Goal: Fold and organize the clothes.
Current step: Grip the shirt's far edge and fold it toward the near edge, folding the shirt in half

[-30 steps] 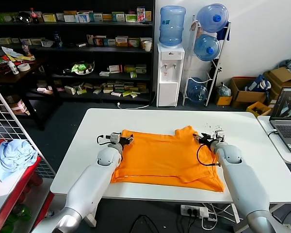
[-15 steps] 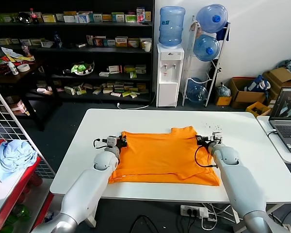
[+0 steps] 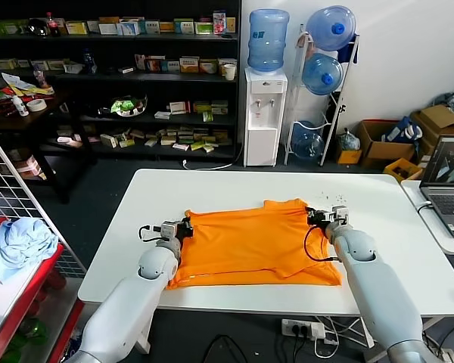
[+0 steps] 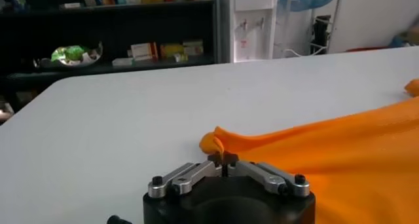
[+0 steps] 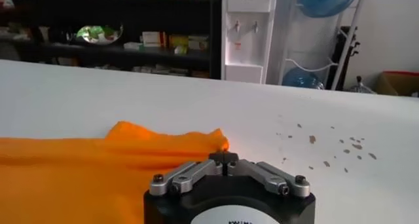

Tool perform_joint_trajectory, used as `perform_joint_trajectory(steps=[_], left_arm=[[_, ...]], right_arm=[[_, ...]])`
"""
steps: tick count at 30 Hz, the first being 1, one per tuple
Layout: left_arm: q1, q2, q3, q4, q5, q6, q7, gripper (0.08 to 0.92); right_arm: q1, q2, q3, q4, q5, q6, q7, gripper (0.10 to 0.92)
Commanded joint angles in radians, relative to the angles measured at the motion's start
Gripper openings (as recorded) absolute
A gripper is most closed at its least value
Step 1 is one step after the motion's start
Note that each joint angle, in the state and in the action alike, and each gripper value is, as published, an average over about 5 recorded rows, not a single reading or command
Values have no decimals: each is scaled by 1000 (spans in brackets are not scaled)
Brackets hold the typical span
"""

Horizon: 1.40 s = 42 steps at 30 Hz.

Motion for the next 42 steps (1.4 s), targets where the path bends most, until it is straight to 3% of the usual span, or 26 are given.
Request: perform_joint_trajectory(steps=[1,14,30,36,42], left_arm=[[113,96,1,-243,-8,-1,-24,97],[371,216,-43,-540,-8,25,-77,97],[583,222,-88,-653,6,-1,-108,109],[581,189,-110,-613,0,-107,-97,257],[565,172,-127,-603,-101,-88,-110,431]], right_arm=[[-143,-66,15,230,12,-10,35,124],[-521,-178,101,555,-24,-29,69,124],[-683,-165,128,669,-116,-66,121,133],[-672,-151,132,665,-121,-54,144,276],[-674,-153,142,696,-106,-45,156,450]])
